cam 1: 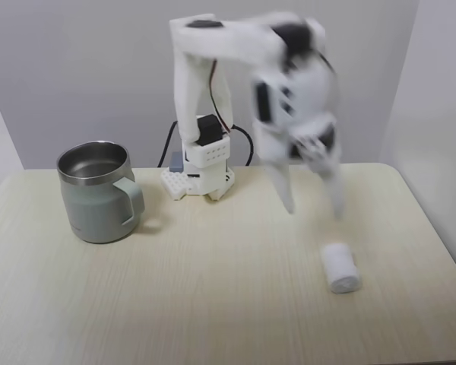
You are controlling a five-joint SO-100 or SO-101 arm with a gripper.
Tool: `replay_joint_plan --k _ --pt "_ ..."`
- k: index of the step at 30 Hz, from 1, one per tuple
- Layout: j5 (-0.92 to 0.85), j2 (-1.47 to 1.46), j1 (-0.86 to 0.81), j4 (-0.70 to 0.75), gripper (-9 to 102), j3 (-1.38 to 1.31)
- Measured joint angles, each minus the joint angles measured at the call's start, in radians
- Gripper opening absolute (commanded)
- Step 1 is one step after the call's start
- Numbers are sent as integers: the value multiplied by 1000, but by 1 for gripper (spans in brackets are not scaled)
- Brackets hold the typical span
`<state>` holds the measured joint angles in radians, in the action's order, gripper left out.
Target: Grasp a dressing and put it in the cup.
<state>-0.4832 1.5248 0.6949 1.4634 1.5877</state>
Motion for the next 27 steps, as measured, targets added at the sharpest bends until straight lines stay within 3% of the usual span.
replay_joint_plan --k 12,19,21,24,27 --pt "17 405 120 -230 25 -3" --pt "31 506 153 -268 23 54" --pt "32 508 155 -270 19 57" --pt "37 509 164 -272 1 64" --pt "38 509 169 -272 0 66"
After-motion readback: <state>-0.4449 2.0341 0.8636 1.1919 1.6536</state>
